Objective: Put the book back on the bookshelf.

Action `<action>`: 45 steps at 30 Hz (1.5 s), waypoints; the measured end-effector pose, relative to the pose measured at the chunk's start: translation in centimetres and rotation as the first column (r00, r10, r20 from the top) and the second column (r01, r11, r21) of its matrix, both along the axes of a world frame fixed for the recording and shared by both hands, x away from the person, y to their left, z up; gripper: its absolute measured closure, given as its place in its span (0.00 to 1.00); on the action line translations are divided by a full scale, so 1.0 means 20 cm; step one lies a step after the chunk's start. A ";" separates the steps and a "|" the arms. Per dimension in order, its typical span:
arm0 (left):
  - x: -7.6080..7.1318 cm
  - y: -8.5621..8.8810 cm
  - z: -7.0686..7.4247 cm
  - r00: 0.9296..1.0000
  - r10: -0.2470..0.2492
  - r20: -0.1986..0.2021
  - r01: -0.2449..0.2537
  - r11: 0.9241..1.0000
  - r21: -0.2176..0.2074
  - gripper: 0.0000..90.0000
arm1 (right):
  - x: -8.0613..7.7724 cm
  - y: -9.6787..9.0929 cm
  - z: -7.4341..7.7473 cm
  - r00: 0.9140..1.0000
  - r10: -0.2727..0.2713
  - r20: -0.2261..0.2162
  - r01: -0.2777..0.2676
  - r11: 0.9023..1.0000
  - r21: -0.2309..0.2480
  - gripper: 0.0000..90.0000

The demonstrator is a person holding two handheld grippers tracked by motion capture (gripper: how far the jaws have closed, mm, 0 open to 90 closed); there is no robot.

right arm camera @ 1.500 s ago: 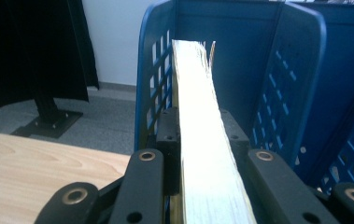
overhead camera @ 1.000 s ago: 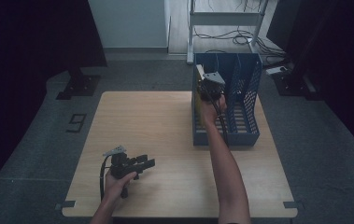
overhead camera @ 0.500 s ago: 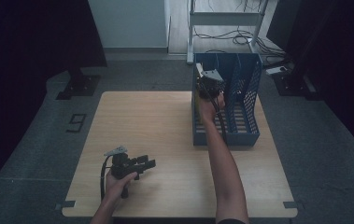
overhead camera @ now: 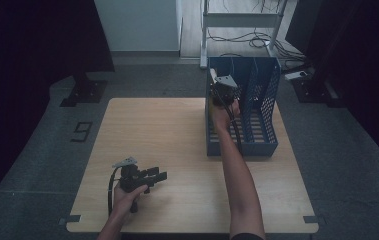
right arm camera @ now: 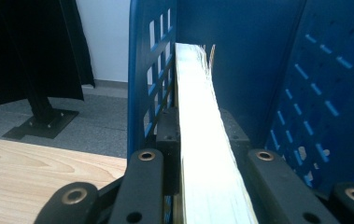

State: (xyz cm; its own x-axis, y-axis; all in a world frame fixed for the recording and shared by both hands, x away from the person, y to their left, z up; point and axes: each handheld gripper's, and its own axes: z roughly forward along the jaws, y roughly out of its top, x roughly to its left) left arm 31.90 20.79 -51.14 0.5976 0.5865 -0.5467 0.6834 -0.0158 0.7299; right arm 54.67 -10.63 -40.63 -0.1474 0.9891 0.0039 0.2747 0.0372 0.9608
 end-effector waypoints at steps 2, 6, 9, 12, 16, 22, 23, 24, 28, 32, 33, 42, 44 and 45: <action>0.00 0.00 0.00 1.000 0.001 0.001 -0.001 1.000 0.000 0.43 | 0.00 0.00 -0.01 1.000 0.000 0.003 0.000 1.000 0.000 0.82; 0.00 0.00 0.00 1.000 0.001 0.000 -0.001 1.000 0.000 0.43 | 0.00 0.00 -0.01 1.000 0.005 0.007 -0.005 1.000 0.002 0.82; 0.00 -0.01 0.00 1.000 -0.004 -0.001 0.004 1.000 0.003 0.43 | 0.00 0.00 -0.01 1.000 0.020 0.007 -0.020 1.000 0.003 0.80; -0.01 -0.01 0.00 1.000 -0.007 -0.002 0.007 1.000 0.006 0.43 | -0.01 -0.01 -0.01 1.000 0.027 0.012 -0.027 1.000 0.008 0.79; -0.01 -0.02 -0.01 1.000 -0.015 -0.005 0.015 1.000 0.010 0.43 | -0.03 -0.02 0.00 0.999 0.036 0.020 -0.036 0.999 0.022 0.76; -0.01 -0.04 -0.02 1.000 -0.025 -0.012 0.026 0.999 0.022 0.42 | -0.06 -0.04 -0.01 0.998 0.066 0.015 -0.067 0.997 0.041 0.73; -0.01 -0.04 -0.02 1.000 -0.025 -0.011 0.026 0.999 0.024 0.42 | -0.06 -0.04 -0.01 0.998 0.068 0.013 -0.069 0.997 0.038 0.73; -0.01 -0.04 -0.02 1.000 -0.026 -0.010 0.026 0.999 0.025 0.42 | -0.07 -0.03 -0.01 0.998 0.066 0.017 -0.066 0.997 0.033 0.73; -0.01 -0.05 -0.02 1.000 -0.029 -0.011 0.029 0.999 0.026 0.42 | -0.10 -0.04 0.00 0.998 0.068 0.016 -0.069 0.997 0.030 0.71; -0.01 -0.06 -0.02 0.999 -0.031 -0.011 0.032 0.999 0.030 0.42 | -0.13 -0.05 0.01 0.997 0.076 0.018 -0.076 0.997 0.025 0.70; -0.01 -0.06 -0.02 0.999 -0.032 -0.010 0.033 0.999 0.031 0.42 | -0.14 -0.05 0.02 0.997 0.079 0.019 -0.079 0.996 0.027 0.69; -0.02 -0.08 -0.02 0.999 -0.040 -0.010 0.040 0.998 0.041 0.42 | -0.20 -0.05 0.01 0.995 0.099 0.004 -0.099 0.995 0.026 0.67; -0.02 -0.08 -0.02 0.999 -0.040 -0.011 0.040 0.998 0.042 0.42 | -0.21 -0.06 0.01 0.995 0.101 0.005 -0.101 0.995 0.026 0.67; -0.02 -0.08 -0.02 0.999 -0.040 -0.011 0.040 0.998 0.042 0.42 | -0.22 -0.06 0.01 0.995 0.104 0.005 -0.104 0.994 0.028 0.67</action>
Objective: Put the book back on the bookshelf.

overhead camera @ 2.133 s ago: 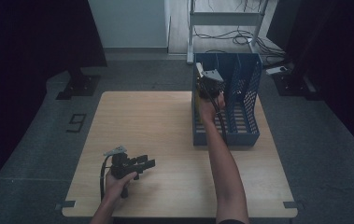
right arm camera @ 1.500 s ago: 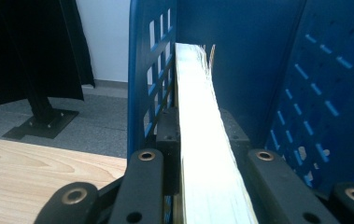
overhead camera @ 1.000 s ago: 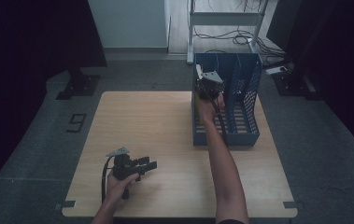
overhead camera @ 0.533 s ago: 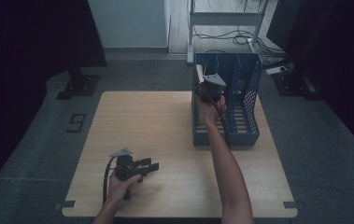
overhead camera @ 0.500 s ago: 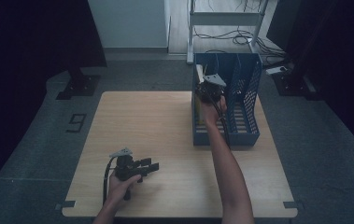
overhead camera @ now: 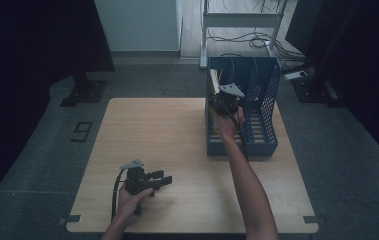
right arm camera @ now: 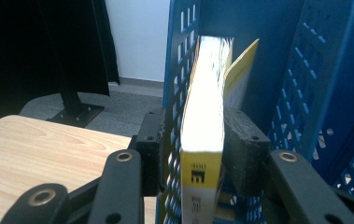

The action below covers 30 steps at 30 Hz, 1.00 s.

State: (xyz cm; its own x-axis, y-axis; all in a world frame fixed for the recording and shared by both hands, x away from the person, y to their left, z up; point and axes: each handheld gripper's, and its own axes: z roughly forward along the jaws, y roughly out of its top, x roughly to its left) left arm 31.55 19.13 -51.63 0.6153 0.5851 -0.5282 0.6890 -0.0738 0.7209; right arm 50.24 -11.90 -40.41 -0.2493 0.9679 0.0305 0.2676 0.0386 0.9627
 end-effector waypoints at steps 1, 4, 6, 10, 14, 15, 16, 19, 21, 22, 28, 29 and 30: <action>0.00 0.00 0.00 1.000 -0.002 -0.001 0.002 1.000 0.002 0.42 | -0.01 0.00 0.00 1.000 0.001 0.001 -0.001 1.000 0.001 0.67; 0.00 -0.01 0.00 1.000 -0.007 -0.002 0.007 1.000 0.007 0.42 | -0.03 -0.01 0.00 1.000 0.009 0.006 -0.009 1.000 0.000 0.68; 0.00 -0.02 0.00 1.000 -0.008 -0.002 0.008 1.000 0.008 0.42 | -0.04 -0.02 0.00 1.000 0.016 0.004 -0.016 1.000 -0.003 0.68; -0.01 -0.02 -0.01 1.000 -0.011 -0.003 0.011 1.000 0.010 0.42 | -0.06 -0.02 0.00 1.000 0.023 0.005 -0.023 1.000 -0.002 0.69; 0.00 -0.02 -0.01 1.000 -0.011 -0.004 0.011 1.000 0.014 0.42 | -0.08 -0.03 0.00 1.000 0.025 0.013 -0.025 1.000 -0.003 0.68; 0.00 -0.02 -0.01 1.000 -0.012 -0.006 0.012 1.000 0.015 0.42 | -0.08 -0.03 0.00 1.000 0.024 0.016 -0.024 1.000 -0.003 0.68; 0.00 -0.03 -0.01 1.000 -0.012 -0.006 0.013 1.000 0.016 0.42 | -0.08 -0.04 0.00 1.000 0.024 0.016 -0.024 1.000 -0.004 0.68; -0.01 -0.03 -0.01 1.000 -0.014 -0.006 0.014 1.000 0.016 0.42 | -0.09 -0.05 0.00 1.000 0.018 0.014 -0.018 1.000 -0.006 0.67; -0.01 -0.03 -0.01 1.000 -0.014 -0.007 0.014 1.000 0.017 0.42 | -0.09 -0.06 0.00 1.000 0.012 0.011 -0.012 1.000 -0.006 0.66; -0.01 -0.03 -0.01 1.000 -0.014 -0.007 0.014 1.000 0.017 0.42 | -0.09 -0.06 0.00 1.000 0.008 0.010 -0.008 1.000 -0.006 0.66; -0.01 -0.03 -0.02 1.000 -0.015 -0.009 0.015 1.000 0.021 0.42 | -0.10 -0.08 -0.01 1.000 0.005 0.011 -0.005 1.000 0.004 0.65; -0.01 -0.04 -0.02 1.000 -0.016 -0.010 0.016 1.000 0.021 0.42 | -0.10 -0.09 -0.01 1.000 0.008 0.012 -0.008 1.000 0.004 0.65; -0.01 -0.04 -0.02 1.000 -0.016 -0.010 0.017 1.000 0.021 0.42 | -0.10 -0.09 -0.01 1.000 0.011 0.011 -0.011 1.000 0.004 0.65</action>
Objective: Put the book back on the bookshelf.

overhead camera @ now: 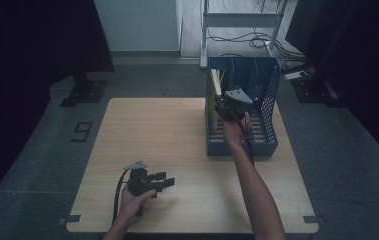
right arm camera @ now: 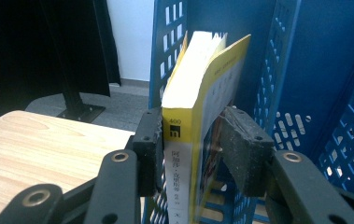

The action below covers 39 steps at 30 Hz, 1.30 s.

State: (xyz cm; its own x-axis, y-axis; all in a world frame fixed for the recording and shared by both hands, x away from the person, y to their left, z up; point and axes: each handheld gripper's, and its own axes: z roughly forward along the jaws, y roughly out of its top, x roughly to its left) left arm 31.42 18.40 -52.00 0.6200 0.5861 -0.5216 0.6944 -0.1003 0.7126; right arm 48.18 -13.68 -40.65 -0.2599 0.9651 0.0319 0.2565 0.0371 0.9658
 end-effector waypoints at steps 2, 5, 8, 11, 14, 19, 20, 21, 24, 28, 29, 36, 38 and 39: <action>0.00 0.00 0.00 1.000 0.000 0.000 0.000 1.000 0.000 0.42 | 0.00 0.00 0.00 1.000 0.004 -0.004 -0.004 1.000 0.001 0.65; 0.00 0.00 0.00 1.000 0.000 0.000 0.000 1.000 0.000 0.42 | -0.01 -0.01 -0.01 1.000 0.004 -0.002 -0.004 1.000 0.002 0.65; 0.00 0.00 0.00 1.000 0.000 0.000 0.000 1.000 0.000 0.42 | -0.01 -0.01 -0.01 1.000 0.005 -0.002 -0.005 1.000 0.004 0.65; 0.00 -0.01 0.00 1.000 -0.004 0.000 0.004 1.000 0.004 0.42 | -0.02 -0.01 -0.02 1.000 0.008 -0.002 -0.008 1.000 0.002 0.64; 0.00 -0.01 0.00 1.000 -0.005 0.000 0.005 1.000 0.005 0.42 | -0.04 -0.02 -0.02 1.000 0.013 -0.001 -0.013 1.000 0.004 0.63; 0.00 -0.01 0.00 1.000 -0.005 0.000 0.005 1.000 0.006 0.42 | -0.06 -0.03 -0.04 1.000 0.018 -0.002 -0.018 1.000 0.009 0.63; 0.00 -0.01 0.00 1.000 -0.006 0.000 0.006 1.000 0.007 0.42 | -0.06 -0.03 -0.04 1.000 0.019 -0.002 -0.019 1.000 0.009 0.62; 0.00 -0.01 -0.01 1.000 -0.007 -0.001 0.007 1.000 0.008 0.42 | -0.07 -0.03 -0.04 1.000 0.022 -0.001 -0.022 1.000 0.009 0.62; 0.00 -0.02 -0.01 1.000 -0.010 -0.003 0.010 1.000 0.011 0.42 | -0.08 -0.04 -0.05 1.000 0.030 0.002 -0.030 1.000 0.006 0.61; 0.00 -0.02 -0.01 1.000 -0.010 -0.005 0.010 1.000 0.012 0.42 | -0.11 -0.06 -0.05 0.999 0.041 0.002 -0.041 0.999 0.006 0.61; 0.00 -0.02 -0.01 1.000 -0.010 -0.004 0.010 1.000 0.013 0.42 | -0.11 -0.06 -0.05 0.999 0.043 0.002 -0.043 0.999 0.007 0.61; -0.01 -0.02 -0.01 1.000 -0.009 -0.005 0.009 1.000 0.015 0.42 | -0.17 -0.07 -0.07 0.998 0.066 0.004 -0.066 0.998 0.017 0.60; -0.01 -0.03 -0.01 1.000 -0.010 -0.005 0.010 1.000 0.014 0.42 | -0.19 -0.07 -0.08 0.997 0.075 0.007 -0.075 0.997 0.019 0.60; -0.01 -0.03 -0.01 1.000 -0.010 -0.004 0.010 1.000 0.015 0.42 | -0.20 -0.08 -0.08 0.997 0.081 0.003 -0.081 0.997 0.020 0.60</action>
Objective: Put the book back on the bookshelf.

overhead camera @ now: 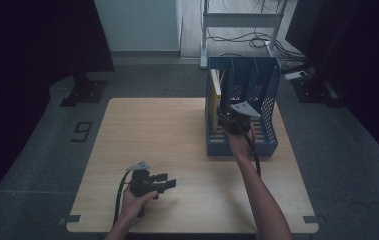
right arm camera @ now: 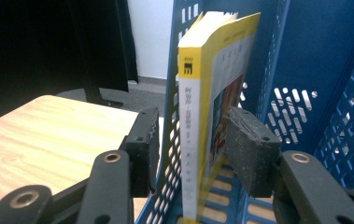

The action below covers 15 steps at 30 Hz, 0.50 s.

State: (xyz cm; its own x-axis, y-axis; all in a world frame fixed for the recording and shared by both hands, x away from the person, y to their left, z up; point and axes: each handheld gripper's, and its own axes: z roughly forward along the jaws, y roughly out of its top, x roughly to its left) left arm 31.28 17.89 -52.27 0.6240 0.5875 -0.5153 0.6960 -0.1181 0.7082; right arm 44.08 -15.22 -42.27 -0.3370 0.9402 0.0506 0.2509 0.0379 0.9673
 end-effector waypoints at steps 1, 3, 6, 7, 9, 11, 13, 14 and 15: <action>0.00 0.00 0.00 1.000 0.002 0.000 -0.002 1.000 0.001 0.42 | -0.01 0.00 0.00 1.000 0.005 0.002 -0.005 1.000 0.006 0.60; 0.00 0.00 0.00 1.000 0.002 0.000 -0.002 1.000 0.001 0.42 | -0.04 -0.01 -0.02 1.000 0.012 0.002 -0.012 1.000 0.012 0.60; 0.00 0.00 0.00 1.000 0.000 -0.002 0.000 1.000 0.002 0.42 | -0.08 -0.03 -0.04 1.000 0.030 -0.004 -0.030 0.999 0.023 0.60; 0.00 0.00 0.00 1.000 0.001 -0.002 -0.001 1.000 0.003 0.42 | -0.10 -0.03 -0.05 0.999 0.033 -0.002 -0.033 0.999 0.026 0.60; 0.00 0.00 0.00 1.000 0.001 0.000 -0.001 1.000 0.002 0.42 | -0.13 -0.04 -0.06 0.999 0.042 -0.009 -0.042 0.999 0.028 0.59; 0.00 0.01 0.00 1.000 0.008 -0.002 -0.008 1.000 0.002 0.42 | -0.17 -0.06 -0.08 0.999 0.047 -0.004 -0.047 0.998 0.033 0.59; 0.00 0.02 0.00 1.000 0.009 0.001 -0.009 1.000 0.002 0.42 | -0.21 -0.08 -0.10 0.999 0.054 -0.006 -0.054 0.998 0.028 0.59; 0.00 0.02 0.00 1.000 0.012 0.000 -0.012 1.000 0.003 0.42 | -0.24 -0.09 -0.11 0.999 0.051 0.001 -0.051 0.998 0.029 0.59; 0.00 0.03 0.00 1.000 0.016 -0.001 -0.016 1.000 -0.001 0.42 | -0.26 -0.10 -0.12 0.998 0.055 -0.001 -0.055 0.998 0.028 0.59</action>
State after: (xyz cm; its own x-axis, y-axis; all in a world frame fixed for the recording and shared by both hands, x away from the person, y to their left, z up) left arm 31.37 18.40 -52.34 0.6141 0.5967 -0.5165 0.6985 -0.1063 0.7077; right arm 38.91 -17.27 -44.68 -0.3878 0.9185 0.0770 0.2508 0.0248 0.9677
